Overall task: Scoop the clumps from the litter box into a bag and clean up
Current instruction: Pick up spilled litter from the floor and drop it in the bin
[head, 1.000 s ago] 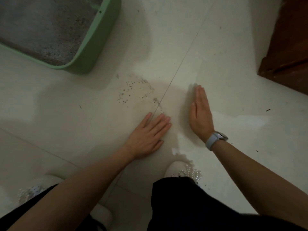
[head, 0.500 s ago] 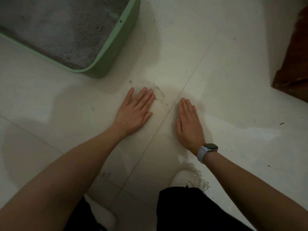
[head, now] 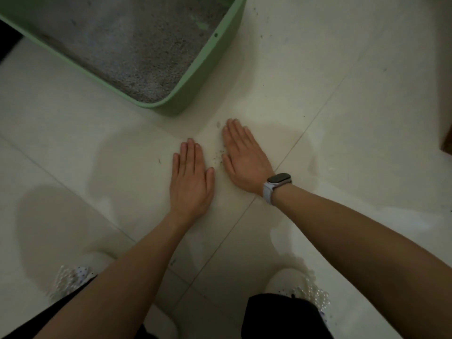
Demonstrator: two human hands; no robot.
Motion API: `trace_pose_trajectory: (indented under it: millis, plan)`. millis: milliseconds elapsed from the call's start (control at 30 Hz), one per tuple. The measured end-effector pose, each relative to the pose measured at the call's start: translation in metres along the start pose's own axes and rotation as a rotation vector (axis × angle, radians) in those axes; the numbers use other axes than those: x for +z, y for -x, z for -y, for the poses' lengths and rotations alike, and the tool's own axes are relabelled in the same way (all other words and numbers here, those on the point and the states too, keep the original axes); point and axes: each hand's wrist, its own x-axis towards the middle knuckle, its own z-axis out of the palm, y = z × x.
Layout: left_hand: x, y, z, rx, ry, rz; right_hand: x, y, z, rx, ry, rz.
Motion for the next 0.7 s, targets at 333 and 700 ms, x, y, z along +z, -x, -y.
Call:
trace_pose_trajectory:
  millis: [333,700]
  plan:
    - [-0.011,0.003,0.02,-0.118,0.067,-0.061,-0.015,-0.031,-0.013,-0.065,-0.039,-0.002]
    - [-0.007,0.02,0.021,-0.262,0.147,-0.047,-0.005,0.028,-0.005,-0.337,-0.163,0.085]
